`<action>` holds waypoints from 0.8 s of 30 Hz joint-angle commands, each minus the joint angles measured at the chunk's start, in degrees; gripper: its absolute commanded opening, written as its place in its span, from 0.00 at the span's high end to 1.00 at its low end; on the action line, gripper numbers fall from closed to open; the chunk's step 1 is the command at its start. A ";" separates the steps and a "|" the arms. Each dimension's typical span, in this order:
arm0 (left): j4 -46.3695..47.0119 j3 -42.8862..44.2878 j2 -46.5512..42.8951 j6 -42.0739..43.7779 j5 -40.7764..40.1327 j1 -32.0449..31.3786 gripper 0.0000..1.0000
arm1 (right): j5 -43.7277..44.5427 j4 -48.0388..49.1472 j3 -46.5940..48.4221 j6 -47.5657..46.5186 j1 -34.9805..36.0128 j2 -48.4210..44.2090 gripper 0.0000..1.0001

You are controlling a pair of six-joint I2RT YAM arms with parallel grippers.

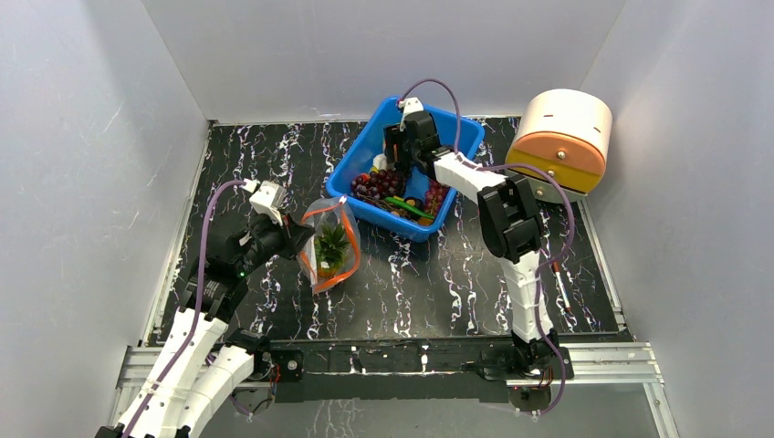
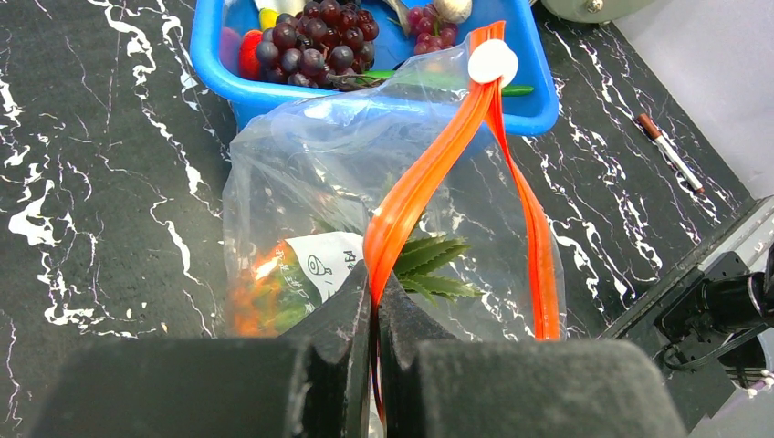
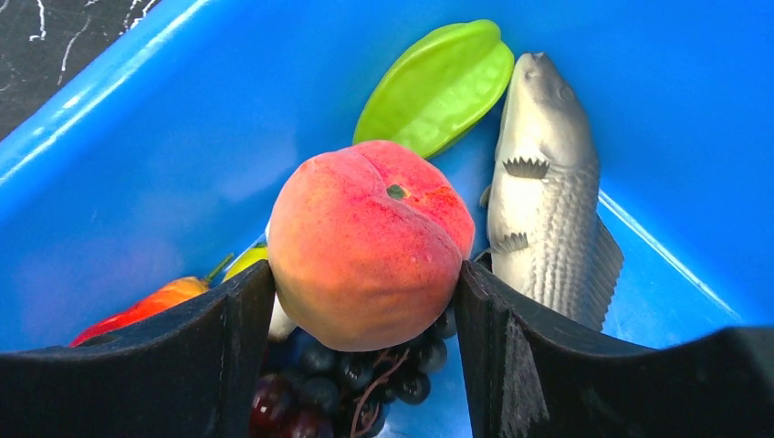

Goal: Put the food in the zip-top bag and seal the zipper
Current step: Pick up the fake fruit from the bin.

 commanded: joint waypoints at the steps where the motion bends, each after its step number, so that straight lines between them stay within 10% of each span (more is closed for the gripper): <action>1: 1.39 0.06 -0.77 0.72 -0.42 -0.07 1.00 | -0.38 5.48 -2.49 -0.83 -0.03 -7.41 0.52; 24: -1.05 4.50 3.62 -4.33 -0.32 -0.11 1.00 | -6.59 0.76 -30.19 3.51 4.54 -47.36 0.53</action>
